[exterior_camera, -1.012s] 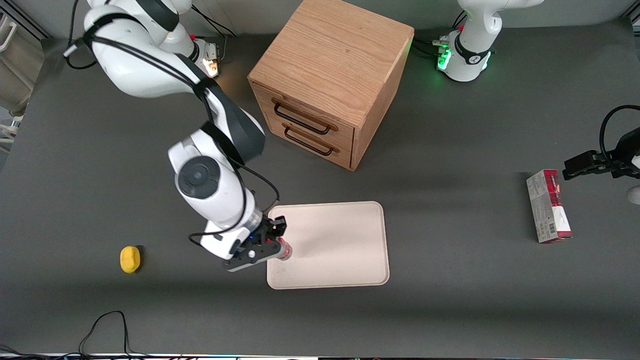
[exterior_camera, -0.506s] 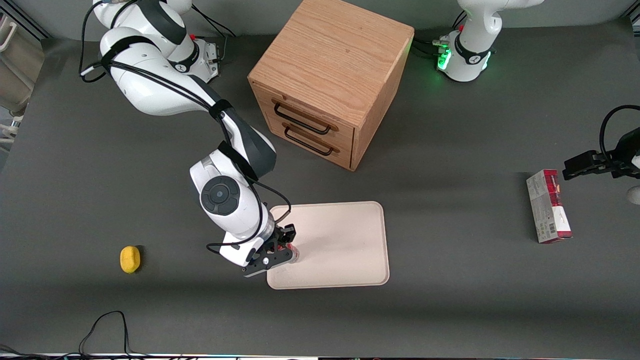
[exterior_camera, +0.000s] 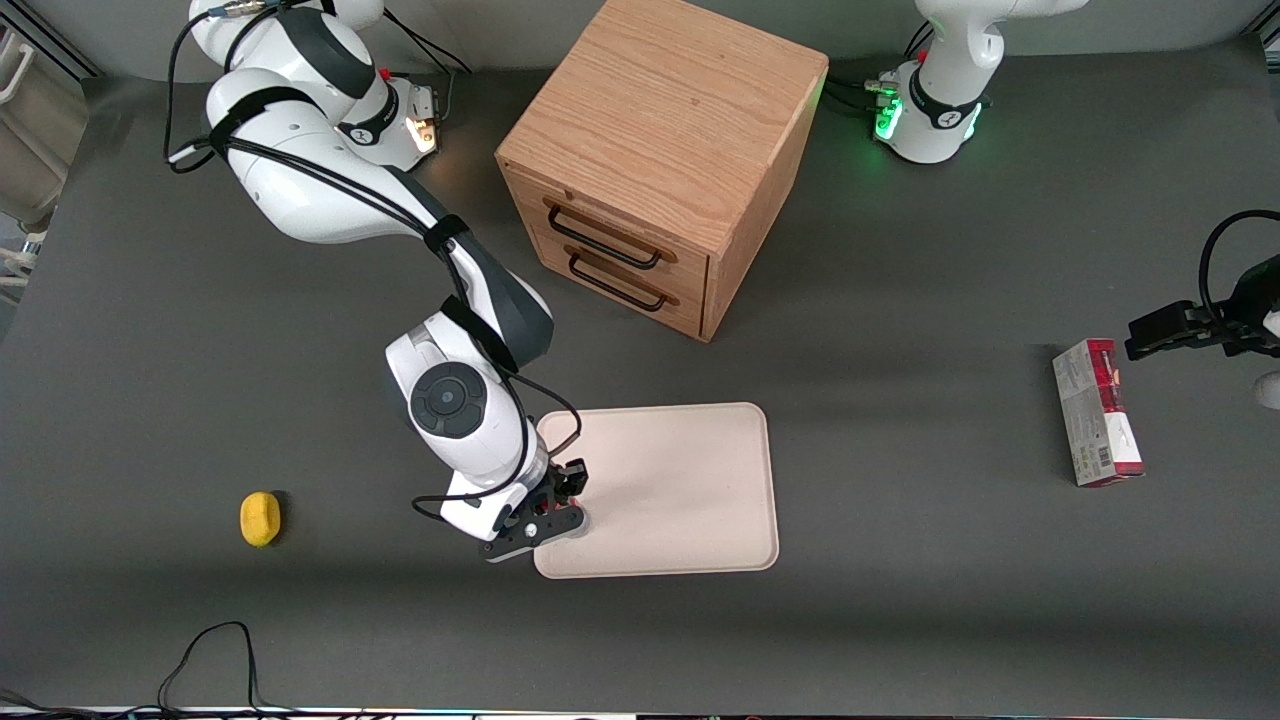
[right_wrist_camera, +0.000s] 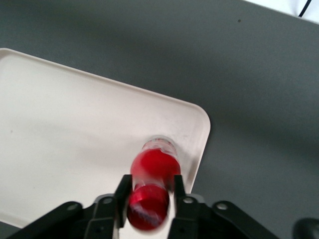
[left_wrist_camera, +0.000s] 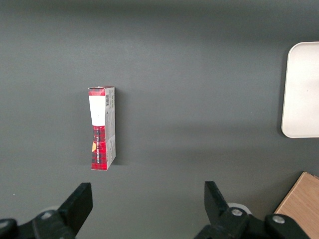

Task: Place coke bottle on tray
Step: 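Open the right gripper and raise it away from the bottle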

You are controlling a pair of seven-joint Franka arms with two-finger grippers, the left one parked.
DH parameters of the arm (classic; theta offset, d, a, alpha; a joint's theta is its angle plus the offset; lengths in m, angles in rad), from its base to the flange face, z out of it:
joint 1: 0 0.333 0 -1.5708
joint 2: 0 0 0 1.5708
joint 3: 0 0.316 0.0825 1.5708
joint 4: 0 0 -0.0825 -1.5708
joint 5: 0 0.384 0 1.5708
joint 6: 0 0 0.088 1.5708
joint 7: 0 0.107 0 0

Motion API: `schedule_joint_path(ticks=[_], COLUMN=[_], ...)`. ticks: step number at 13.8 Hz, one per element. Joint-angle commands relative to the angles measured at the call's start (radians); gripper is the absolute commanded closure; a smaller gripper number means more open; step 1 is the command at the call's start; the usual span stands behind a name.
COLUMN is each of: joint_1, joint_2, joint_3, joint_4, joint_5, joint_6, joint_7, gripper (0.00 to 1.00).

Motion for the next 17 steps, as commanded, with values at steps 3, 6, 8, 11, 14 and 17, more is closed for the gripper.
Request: schedule_joint_path(ticks=[3, 6, 8, 11, 14, 17], joint_1=[-0.018, -0.036, -0.041, -0.035, -0.033, -0.034], joint_2=[-0.015, -0.2, -0.418, -0.745, -1.022, -1.167], joint_3=[0.014, -0.011, -0.134, -0.313, -0.423, -0.491], joint_4=[0.011, -0.102, -0.339, -0.678, -0.965, -1.037], joint_5=[-0.043, 0.107, 0.237, 0.403, 0.406, 0.405], joint_6=[0.018, -0.109, -0.108, -0.108, -0.119, -0.212], joint_7=[0.016, 0.018, 0.005, -0.09, -0.101, -0.114], gripper=[0.0, 0.0, 0.0, 0.0, 0.0, 0.0])
